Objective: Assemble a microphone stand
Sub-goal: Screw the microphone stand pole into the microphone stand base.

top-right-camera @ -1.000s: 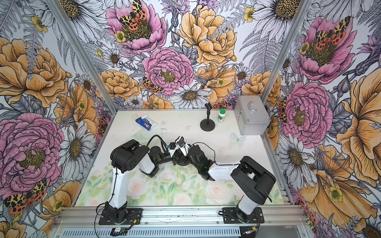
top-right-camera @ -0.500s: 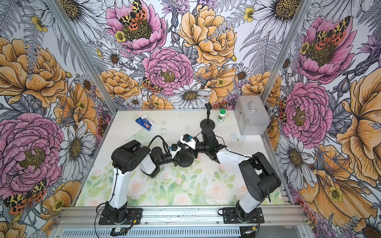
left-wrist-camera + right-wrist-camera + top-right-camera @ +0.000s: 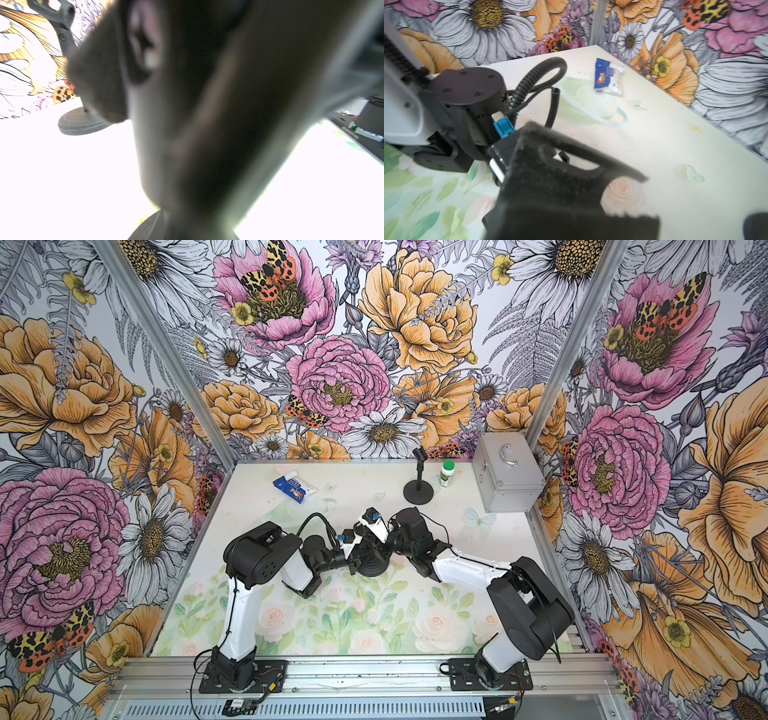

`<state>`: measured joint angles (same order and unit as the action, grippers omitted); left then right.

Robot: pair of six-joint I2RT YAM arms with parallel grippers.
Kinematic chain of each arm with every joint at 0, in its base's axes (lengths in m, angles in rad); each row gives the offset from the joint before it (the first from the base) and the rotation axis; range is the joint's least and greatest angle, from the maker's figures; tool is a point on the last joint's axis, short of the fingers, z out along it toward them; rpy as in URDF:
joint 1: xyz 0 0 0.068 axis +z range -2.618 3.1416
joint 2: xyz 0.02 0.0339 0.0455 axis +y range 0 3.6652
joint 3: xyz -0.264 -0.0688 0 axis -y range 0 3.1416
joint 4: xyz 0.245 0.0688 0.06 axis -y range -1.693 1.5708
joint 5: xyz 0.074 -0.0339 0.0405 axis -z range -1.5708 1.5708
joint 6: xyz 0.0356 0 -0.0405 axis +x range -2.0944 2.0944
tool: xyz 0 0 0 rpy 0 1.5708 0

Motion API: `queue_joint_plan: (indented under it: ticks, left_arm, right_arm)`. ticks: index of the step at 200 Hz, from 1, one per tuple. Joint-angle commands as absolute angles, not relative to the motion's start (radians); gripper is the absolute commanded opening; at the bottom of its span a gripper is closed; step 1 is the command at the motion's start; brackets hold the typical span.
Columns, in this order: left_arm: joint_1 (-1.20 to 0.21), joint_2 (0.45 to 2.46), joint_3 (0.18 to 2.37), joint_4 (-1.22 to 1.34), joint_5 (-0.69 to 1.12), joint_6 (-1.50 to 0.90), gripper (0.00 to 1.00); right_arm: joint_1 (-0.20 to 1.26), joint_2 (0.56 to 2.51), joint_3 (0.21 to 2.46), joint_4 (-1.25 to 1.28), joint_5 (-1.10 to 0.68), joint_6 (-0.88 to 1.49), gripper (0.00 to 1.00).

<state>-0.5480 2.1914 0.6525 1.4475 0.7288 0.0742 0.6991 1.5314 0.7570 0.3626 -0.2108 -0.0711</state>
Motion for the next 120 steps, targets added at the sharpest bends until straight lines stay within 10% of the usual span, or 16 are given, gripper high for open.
queue_joint_plan:
  ticks: [1,19,57,81,120]
  left_arm:
    - [-0.584,2.209,0.647,1.411,0.739,0.118,0.18]
    - [-0.588,2.207,0.643,1.412,0.735,0.124,0.18]
    - [-0.588,2.207,0.644,1.412,0.735,0.123,0.18]
    - [-0.587,2.207,0.644,1.411,0.738,0.123,0.18]
    - [-0.587,2.207,0.644,1.411,0.739,0.123,0.18]
  right_arm:
    - [0.84,1.594,0.685,0.445,0.427,0.095,0.0]
    - [0.891,1.629,0.701,0.451,0.402,0.081,0.0]
    - [0.77,1.575,0.672,0.469,-0.163,-0.158,0.5]
    - [0.59,1.563,0.826,-0.038,-0.78,-0.5,0.54]
    - [0.458,1.605,0.923,-0.225,-0.977,-0.675,0.55]
